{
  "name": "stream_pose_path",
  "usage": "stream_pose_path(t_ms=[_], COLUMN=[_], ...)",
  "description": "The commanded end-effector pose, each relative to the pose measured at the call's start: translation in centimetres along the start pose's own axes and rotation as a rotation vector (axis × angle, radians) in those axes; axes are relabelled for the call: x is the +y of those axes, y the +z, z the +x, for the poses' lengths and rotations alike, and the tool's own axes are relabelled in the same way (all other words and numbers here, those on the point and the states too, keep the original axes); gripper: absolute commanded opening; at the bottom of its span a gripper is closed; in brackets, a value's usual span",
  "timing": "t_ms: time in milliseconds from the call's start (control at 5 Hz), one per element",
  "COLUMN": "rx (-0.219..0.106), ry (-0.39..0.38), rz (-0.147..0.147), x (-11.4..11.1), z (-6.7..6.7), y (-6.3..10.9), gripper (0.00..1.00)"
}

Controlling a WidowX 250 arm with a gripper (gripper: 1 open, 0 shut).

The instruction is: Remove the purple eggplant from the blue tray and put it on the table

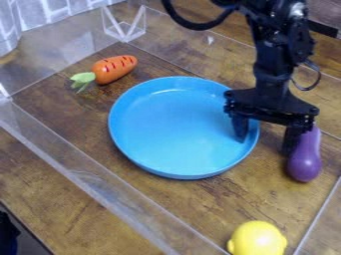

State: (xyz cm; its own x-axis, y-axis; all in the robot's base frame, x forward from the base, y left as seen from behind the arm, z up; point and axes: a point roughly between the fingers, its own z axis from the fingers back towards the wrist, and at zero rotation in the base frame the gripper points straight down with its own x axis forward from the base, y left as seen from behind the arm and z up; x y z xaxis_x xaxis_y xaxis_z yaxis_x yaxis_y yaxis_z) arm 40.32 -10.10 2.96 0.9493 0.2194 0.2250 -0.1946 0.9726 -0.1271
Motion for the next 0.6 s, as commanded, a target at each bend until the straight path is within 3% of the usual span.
stream_pose_path(t_ms=[0,200,400], rx=[-0.016,-0.006,0.01], ry=[0.0,0.009,-0.047], rz=[-0.008,0.005,-0.002], x=[-2.0,-3.1,-2.9], z=[0.1,0.2,1.3], y=[-0.8,-1.9,-2.8], gripper=[1.0,1.0,1.0])
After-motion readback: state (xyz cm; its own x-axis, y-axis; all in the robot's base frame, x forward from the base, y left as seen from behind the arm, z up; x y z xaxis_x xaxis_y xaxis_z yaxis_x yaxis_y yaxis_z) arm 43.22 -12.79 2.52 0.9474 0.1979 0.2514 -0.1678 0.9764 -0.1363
